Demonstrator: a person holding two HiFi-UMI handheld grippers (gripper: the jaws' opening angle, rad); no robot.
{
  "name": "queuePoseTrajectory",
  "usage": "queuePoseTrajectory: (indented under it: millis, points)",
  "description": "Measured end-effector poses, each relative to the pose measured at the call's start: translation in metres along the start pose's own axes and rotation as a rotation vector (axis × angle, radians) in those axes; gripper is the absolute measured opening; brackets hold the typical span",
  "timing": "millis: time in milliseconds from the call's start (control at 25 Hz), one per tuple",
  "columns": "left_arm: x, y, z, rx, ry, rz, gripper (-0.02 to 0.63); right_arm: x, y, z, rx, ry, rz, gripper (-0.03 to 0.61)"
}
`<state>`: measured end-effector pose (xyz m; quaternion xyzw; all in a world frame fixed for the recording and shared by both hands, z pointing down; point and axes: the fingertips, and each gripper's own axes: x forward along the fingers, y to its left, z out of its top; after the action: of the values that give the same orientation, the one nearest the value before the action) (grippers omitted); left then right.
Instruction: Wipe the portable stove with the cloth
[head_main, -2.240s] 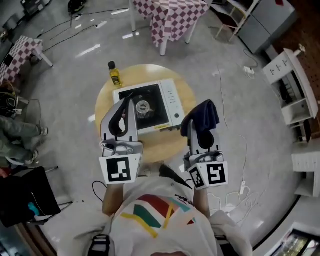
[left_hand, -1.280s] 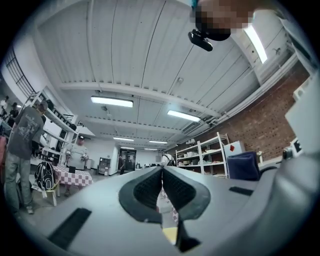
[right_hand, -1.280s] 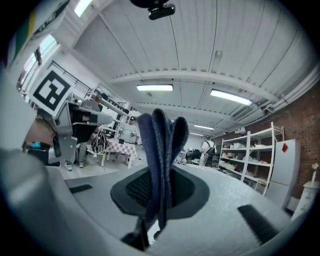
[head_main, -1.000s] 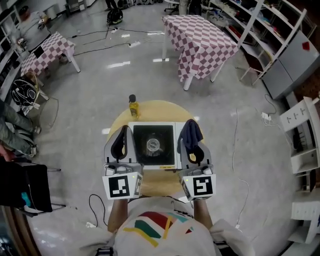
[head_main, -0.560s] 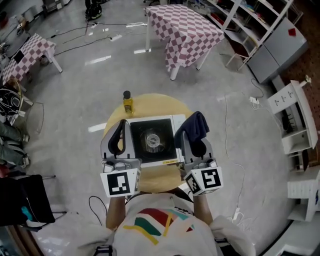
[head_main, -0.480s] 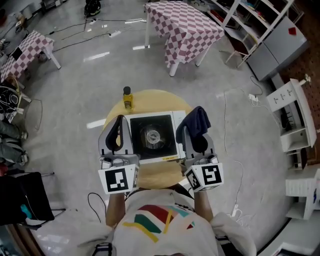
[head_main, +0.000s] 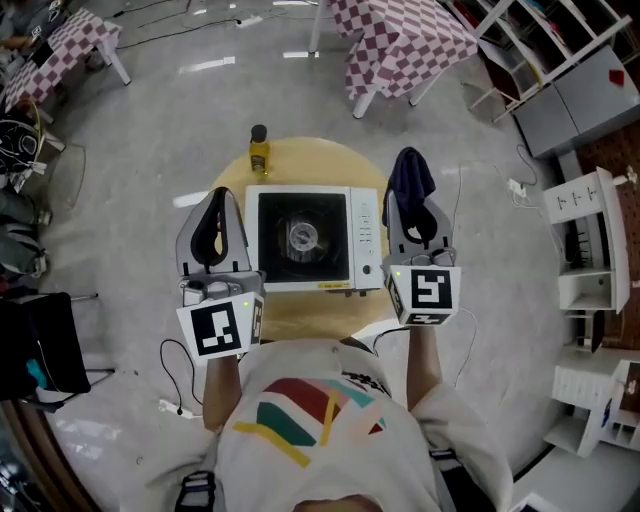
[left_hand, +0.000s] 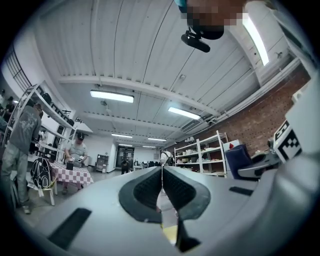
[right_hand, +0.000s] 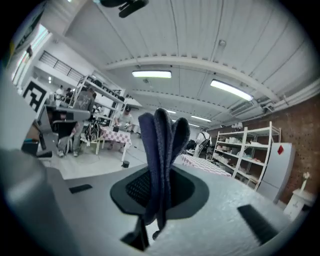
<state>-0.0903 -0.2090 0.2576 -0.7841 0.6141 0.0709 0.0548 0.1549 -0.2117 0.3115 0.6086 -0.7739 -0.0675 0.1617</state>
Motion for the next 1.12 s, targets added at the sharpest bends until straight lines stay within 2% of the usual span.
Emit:
queuePoseTrajectory:
  millis: [120,240,360,520,720,880,1120]
  points:
    - [0.001,-0.003,0.001,0.012,0.005,0.027,0.006,0.019,-0.014,-0.015,-0.162,0.059,0.019,0.032]
    - [0.000,-0.008,0.000,0.024,0.010,0.046,0.006,0.039,-0.026,-0.043,-0.366,0.166,0.058,0.034]
    - [-0.003,-0.012,-0.004,0.046,0.026,0.053,0.008,0.059,-0.030,-0.075,-0.542,0.261,0.131,0.034]
    - [-0.005,-0.013,-0.006,0.069,0.039,0.058,0.008,0.083,-0.028,-0.124,-0.728,0.384,0.236,0.034]
    - [-0.008,-0.014,-0.006,0.090,0.038,0.062,0.007,0.105,-0.020,-0.187,-0.831,0.523,0.360,0.034]
    - [-0.013,-0.016,-0.014,0.089,0.061,0.065,0.007,0.112,-0.011,-0.232,-0.870,0.620,0.435,0.034]
    - [-0.015,-0.014,-0.016,0.073,0.063,0.075,0.006,0.110,0.001,-0.263,-0.878,0.692,0.497,0.034]
